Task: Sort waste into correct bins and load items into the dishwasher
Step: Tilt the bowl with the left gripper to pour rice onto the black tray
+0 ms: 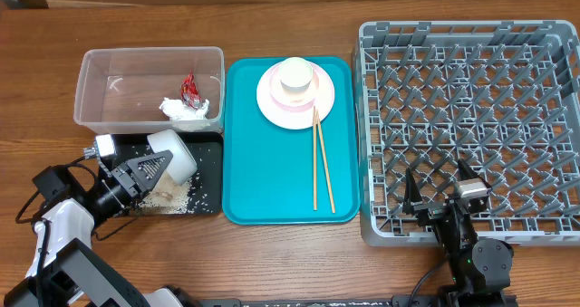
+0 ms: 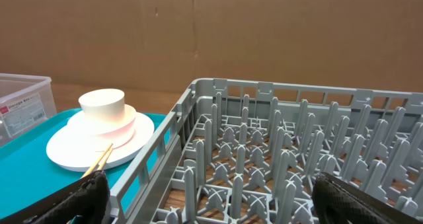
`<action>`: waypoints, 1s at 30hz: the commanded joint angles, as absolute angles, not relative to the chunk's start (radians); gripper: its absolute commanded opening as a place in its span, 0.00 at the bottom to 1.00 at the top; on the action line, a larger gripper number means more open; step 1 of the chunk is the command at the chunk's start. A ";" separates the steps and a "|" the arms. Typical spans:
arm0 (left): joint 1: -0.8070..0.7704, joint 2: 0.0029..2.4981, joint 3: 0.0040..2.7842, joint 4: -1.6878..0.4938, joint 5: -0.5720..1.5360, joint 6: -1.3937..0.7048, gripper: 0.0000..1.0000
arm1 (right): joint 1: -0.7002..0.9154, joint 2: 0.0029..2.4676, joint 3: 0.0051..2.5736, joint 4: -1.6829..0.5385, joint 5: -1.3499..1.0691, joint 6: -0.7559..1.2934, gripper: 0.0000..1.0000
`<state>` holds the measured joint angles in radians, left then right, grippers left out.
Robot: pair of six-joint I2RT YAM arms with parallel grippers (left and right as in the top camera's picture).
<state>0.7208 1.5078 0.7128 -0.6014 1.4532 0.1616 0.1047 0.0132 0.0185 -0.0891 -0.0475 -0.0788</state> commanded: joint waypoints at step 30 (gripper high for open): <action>0.727 1.510 0.707 -0.636 1.497 0.204 0.04 | 0.101 0.005 0.008 -0.081 -0.045 -0.079 1.00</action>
